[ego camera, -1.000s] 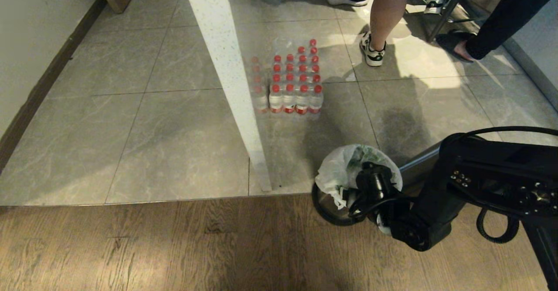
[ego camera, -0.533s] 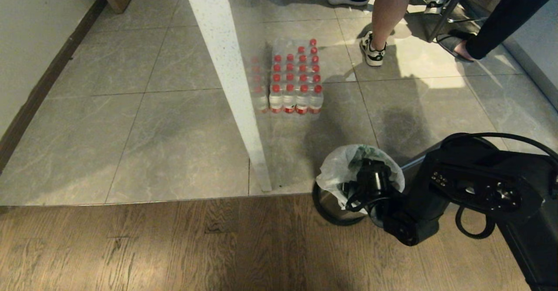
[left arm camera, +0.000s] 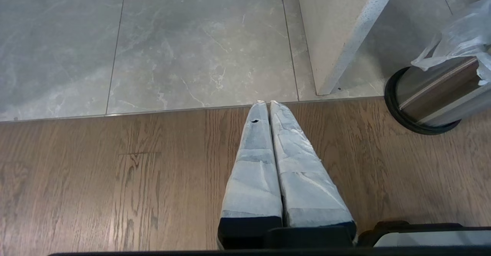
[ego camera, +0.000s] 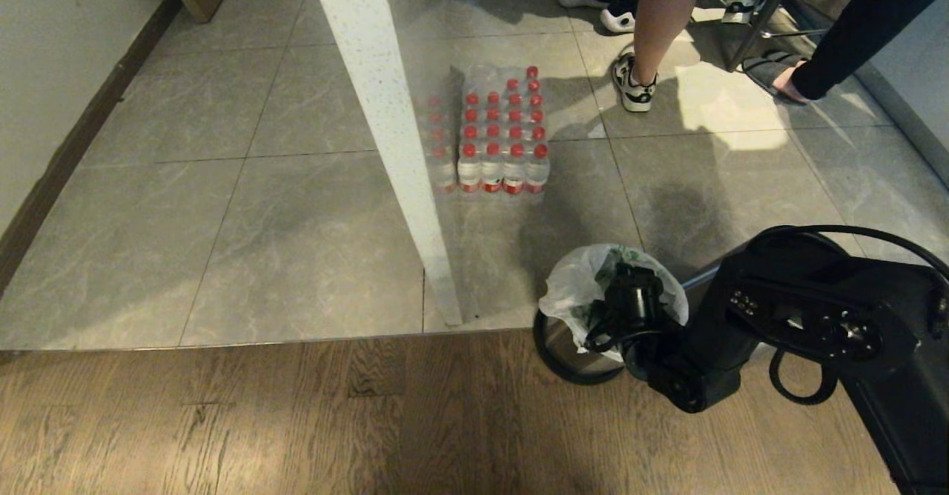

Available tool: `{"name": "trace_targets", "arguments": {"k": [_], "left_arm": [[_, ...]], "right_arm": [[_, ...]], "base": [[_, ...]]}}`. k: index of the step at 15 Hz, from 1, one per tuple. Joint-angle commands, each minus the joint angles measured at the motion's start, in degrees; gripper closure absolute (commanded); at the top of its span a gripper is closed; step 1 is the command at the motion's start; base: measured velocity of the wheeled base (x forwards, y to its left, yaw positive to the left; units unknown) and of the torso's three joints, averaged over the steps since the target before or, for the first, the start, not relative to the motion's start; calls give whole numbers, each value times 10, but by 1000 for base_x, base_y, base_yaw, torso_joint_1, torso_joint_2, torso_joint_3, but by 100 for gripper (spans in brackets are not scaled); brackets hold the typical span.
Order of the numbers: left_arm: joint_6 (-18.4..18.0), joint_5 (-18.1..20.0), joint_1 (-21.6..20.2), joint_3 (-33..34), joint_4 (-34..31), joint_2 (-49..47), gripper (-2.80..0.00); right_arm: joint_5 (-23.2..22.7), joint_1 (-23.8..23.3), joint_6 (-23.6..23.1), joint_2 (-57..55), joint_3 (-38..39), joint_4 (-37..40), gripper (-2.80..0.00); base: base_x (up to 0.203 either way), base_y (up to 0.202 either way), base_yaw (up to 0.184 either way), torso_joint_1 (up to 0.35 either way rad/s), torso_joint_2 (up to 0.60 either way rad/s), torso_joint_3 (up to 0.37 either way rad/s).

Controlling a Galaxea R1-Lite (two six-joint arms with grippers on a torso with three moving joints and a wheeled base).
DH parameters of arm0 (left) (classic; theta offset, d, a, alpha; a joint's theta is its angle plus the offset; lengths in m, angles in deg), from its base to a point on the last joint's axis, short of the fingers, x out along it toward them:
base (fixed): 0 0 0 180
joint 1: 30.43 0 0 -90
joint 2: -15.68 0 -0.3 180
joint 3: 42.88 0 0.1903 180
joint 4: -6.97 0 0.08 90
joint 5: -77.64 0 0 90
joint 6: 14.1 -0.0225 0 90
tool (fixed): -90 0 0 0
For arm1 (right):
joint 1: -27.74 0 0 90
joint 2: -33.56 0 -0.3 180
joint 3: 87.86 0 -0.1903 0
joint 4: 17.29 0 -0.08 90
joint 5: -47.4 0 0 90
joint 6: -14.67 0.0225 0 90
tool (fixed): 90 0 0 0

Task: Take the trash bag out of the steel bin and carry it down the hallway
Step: Pick up the trash bag

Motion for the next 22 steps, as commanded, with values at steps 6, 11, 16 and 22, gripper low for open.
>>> {"name": "trace_targets", "arguments": {"k": [6, 11, 16, 22], "left_arm": [[0, 0, 0, 0, 0, 0, 0], [1, 0, 0, 0, 0, 0, 0], [0, 0, 0, 0, 0, 0, 0], [0, 0, 0, 0, 0, 0, 0]], "right_arm": [[19, 5, 1, 59, 6, 0, 0], [21, 10, 1, 196, 69, 11, 0], [20, 22, -4, 310, 137, 61, 0], [20, 26, 44, 271, 192, 174, 0]], "base": [[0, 0, 0, 0, 0, 0], [0, 0, 0, 0, 0, 0], [0, 0, 0, 0, 0, 0], [0, 0, 0, 0, 0, 0]]}}
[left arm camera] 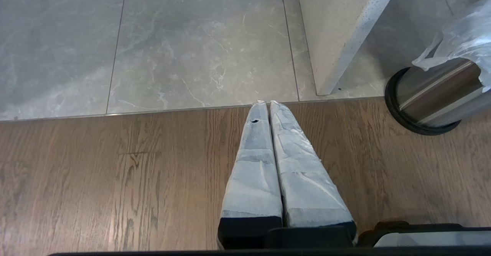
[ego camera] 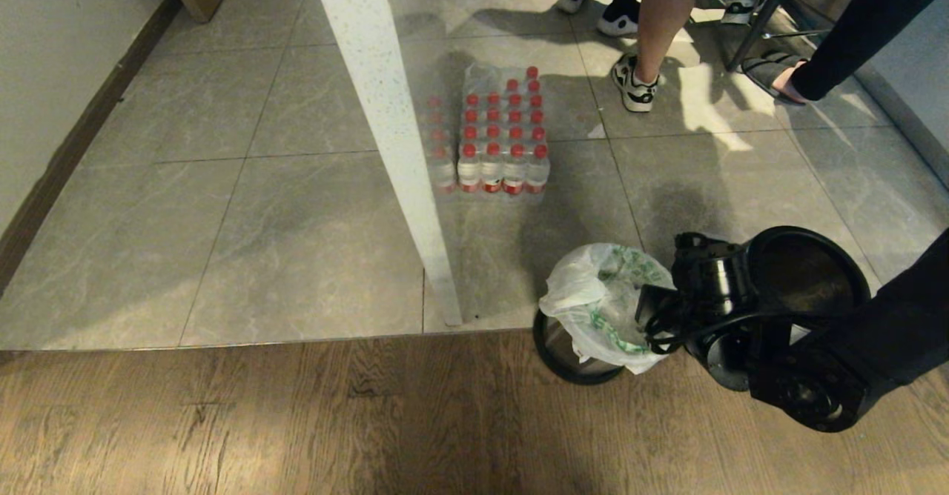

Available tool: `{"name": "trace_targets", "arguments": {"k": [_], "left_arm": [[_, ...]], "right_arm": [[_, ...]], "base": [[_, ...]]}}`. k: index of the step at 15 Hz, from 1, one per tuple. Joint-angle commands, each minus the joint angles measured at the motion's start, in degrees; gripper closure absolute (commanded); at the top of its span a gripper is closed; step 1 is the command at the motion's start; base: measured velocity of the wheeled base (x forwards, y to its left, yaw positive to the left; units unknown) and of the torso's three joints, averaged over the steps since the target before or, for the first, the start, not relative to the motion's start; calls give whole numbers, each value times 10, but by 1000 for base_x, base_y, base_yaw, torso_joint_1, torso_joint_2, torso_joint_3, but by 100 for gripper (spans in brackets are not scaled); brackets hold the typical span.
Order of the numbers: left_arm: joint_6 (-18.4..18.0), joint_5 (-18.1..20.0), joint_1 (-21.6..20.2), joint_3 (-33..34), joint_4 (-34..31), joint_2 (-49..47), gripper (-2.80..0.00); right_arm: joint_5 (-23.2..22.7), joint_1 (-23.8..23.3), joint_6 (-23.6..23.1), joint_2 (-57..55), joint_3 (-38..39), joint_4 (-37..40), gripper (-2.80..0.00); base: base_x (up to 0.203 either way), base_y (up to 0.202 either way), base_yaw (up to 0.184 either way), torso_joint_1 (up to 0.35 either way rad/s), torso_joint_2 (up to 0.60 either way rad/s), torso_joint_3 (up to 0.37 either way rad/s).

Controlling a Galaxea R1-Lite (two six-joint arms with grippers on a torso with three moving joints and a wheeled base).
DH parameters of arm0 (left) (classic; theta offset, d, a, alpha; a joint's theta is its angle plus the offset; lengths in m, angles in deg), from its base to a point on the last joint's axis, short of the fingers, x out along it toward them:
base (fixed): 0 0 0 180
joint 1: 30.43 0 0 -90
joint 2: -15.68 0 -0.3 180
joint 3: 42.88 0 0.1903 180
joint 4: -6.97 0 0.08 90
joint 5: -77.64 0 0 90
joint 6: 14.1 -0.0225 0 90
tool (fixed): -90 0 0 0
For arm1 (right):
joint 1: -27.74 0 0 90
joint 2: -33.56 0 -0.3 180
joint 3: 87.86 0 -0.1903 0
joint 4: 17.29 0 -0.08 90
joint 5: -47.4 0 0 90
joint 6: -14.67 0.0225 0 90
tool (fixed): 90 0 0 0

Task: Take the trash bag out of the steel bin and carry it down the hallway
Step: Pick up the trash bag

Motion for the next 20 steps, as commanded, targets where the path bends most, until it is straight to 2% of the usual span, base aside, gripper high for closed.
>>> {"name": "trace_targets", "arguments": {"k": [1, 3, 5, 7, 11, 13, 14, 20], "left_arm": [[0, 0, 0, 0, 0, 0, 0], [1, 0, 0, 0, 0, 0, 0], [0, 0, 0, 0, 0, 0, 0], [0, 0, 0, 0, 0, 0, 0], [0, 0, 0, 0, 0, 0, 0], [0, 0, 0, 0, 0, 0, 0], [0, 0, 0, 0, 0, 0, 0], [0, 0, 0, 0, 0, 0, 0]], "right_arm": [[-4, -5, 28, -18, 11, 27, 0], [-17, -13, 45, -45, 11, 52, 0], [-26, -20, 65, -88, 7, 142, 0], [-36, -23, 79, -116, 6, 165, 0], [-36, -25, 80, -183, -31, 146, 0], [-33, -24, 79, -184, -37, 90, 0], [-32, -24, 79, -183, -37, 89, 0], [24, -24, 65, -176, -33, 13, 0]], "base": [[0, 0, 0, 0, 0, 0], [0, 0, 0, 0, 0, 0], [0, 0, 0, 0, 0, 0], [0, 0, 0, 0, 0, 0], [0, 0, 0, 0, 0, 0], [0, 0, 0, 0, 0, 0], [0, 0, 0, 0, 0, 0], [0, 0, 0, 0, 0, 0]]}}
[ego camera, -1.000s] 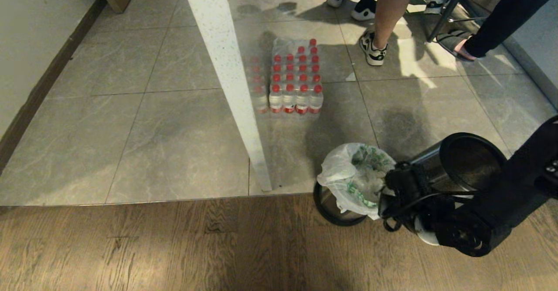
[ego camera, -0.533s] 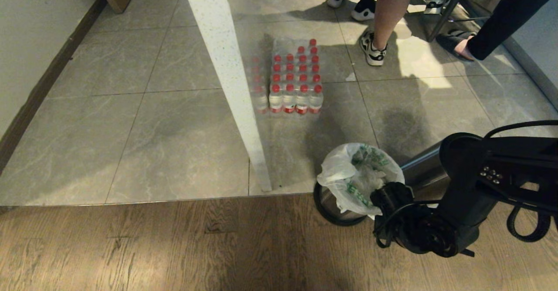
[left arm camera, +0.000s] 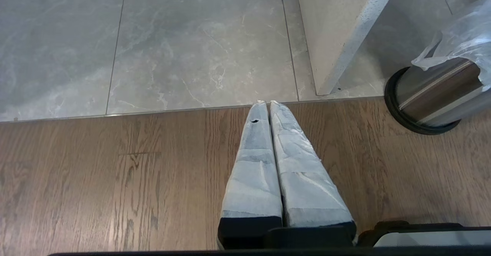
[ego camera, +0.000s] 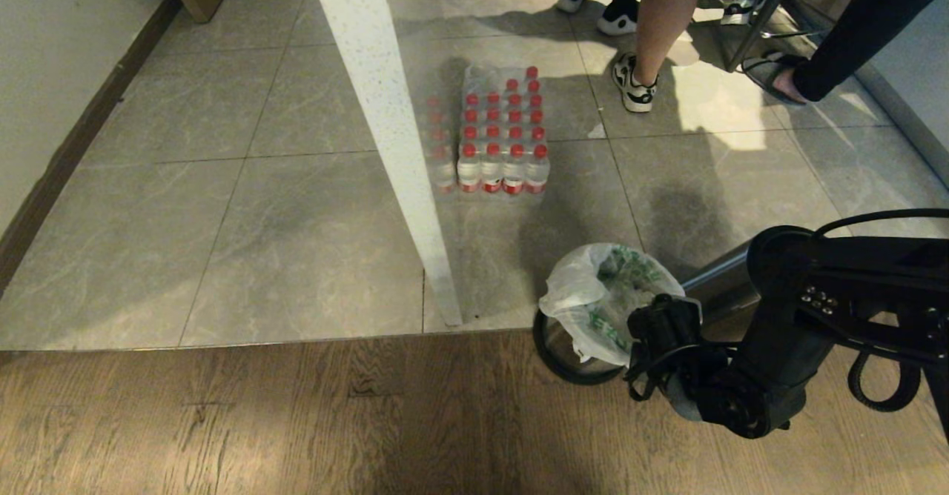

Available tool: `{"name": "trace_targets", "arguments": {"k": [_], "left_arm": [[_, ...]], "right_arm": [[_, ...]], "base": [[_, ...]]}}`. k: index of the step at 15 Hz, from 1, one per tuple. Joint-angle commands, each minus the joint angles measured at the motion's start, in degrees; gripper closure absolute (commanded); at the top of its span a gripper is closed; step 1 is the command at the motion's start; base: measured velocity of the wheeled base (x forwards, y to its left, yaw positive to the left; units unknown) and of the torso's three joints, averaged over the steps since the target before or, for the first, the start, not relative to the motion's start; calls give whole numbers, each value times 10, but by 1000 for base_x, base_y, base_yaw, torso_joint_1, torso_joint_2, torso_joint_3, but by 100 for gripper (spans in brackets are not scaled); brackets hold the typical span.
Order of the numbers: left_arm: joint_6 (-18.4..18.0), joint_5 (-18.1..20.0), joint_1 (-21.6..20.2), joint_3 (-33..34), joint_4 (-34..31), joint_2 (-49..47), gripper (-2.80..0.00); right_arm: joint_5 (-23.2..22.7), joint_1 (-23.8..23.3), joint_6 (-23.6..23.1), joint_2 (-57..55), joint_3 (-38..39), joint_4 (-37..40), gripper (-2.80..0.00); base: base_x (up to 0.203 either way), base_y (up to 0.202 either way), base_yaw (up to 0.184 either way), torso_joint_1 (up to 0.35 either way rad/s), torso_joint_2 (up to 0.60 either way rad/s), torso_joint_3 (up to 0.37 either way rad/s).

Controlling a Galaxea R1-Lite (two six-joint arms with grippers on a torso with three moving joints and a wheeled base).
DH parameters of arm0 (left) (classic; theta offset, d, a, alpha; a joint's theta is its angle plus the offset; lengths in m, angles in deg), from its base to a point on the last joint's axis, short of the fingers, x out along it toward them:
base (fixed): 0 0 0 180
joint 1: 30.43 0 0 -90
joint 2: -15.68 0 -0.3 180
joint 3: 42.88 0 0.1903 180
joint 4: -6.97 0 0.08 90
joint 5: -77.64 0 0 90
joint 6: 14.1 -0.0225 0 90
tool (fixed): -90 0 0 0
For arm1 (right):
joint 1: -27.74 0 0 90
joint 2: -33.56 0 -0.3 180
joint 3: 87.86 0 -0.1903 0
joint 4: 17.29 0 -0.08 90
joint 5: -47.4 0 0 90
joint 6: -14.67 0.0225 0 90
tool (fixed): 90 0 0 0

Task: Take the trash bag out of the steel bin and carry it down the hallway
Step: Pick up the trash bag

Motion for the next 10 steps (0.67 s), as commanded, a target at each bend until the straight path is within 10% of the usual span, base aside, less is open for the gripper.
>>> {"name": "trace_targets", "arguments": {"k": [1, 10], "left_arm": [[0, 0, 0, 0, 0, 0, 0], [0, 0, 0, 0, 0, 0, 0]], "right_arm": [[8, 0, -13, -1, 0, -23, 0], [24, 5, -77, 23, 18, -110, 0]], "base": [[0, 0, 0, 0, 0, 0], [0, 0, 0, 0, 0, 0]]}}
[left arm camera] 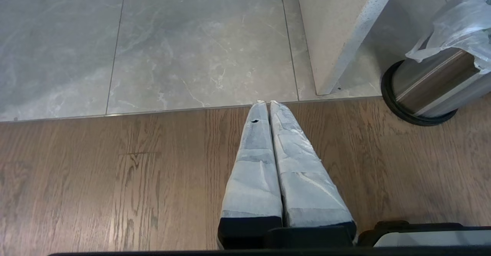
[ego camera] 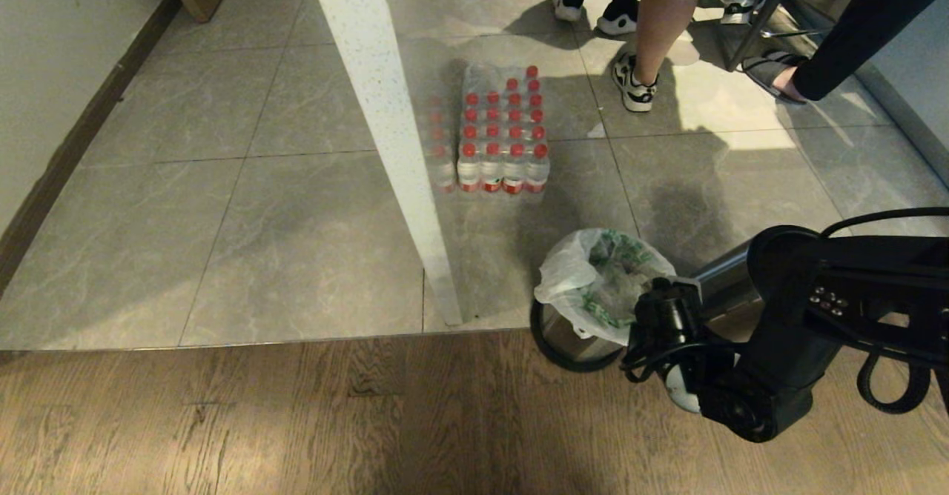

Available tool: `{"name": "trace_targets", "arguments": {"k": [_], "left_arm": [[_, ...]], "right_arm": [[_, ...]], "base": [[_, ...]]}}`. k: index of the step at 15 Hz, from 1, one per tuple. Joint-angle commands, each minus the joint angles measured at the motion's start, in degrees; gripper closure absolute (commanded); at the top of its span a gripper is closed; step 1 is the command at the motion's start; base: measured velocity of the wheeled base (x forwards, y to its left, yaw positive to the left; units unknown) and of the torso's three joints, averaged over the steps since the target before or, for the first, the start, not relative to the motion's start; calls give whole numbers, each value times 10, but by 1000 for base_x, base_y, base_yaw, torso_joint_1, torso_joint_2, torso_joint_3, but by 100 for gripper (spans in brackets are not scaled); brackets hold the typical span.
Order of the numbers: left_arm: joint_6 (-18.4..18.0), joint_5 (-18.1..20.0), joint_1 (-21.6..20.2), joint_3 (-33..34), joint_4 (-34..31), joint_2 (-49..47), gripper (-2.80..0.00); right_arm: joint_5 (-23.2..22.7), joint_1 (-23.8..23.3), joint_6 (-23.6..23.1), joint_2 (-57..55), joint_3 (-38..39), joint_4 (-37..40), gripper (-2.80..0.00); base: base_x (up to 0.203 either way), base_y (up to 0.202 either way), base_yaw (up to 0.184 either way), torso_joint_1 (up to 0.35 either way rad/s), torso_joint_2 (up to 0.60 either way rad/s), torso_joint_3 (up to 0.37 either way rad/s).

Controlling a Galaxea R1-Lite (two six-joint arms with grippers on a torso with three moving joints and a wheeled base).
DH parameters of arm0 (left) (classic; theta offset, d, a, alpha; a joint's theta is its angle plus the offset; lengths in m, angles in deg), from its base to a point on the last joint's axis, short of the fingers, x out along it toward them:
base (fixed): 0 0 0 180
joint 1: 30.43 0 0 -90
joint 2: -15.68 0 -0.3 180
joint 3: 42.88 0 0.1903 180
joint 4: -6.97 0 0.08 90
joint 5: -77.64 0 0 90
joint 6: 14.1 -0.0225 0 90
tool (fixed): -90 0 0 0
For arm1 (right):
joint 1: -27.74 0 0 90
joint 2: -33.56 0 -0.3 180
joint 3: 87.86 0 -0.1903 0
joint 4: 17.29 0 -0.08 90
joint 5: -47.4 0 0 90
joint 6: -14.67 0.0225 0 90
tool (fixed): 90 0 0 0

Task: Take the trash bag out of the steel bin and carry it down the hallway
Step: Pick up the trash bag

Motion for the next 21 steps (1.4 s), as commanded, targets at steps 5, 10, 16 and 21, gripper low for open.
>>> {"name": "trace_targets", "arguments": {"k": [5, 10, 16, 21], "left_arm": [[0, 0, 0, 0, 0, 0, 0], [1, 0, 0, 0, 0, 0, 0], [0, 0, 0, 0, 0, 0, 0], [0, 0, 0, 0, 1, 0, 0]], "right_arm": [[19, 0, -9, 24, 8, -9, 0], [25, 1, -17, 39, 3, -60, 0], [18, 3, -19, 31, 5, -44, 0], [-17, 3, 2, 46, 12, 54, 0]], "base": [[0, 0, 0, 0, 0, 0], [0, 0, 0, 0, 0, 0], [0, 0, 0, 0, 0, 0], [0, 0, 0, 0, 0, 0]]}}
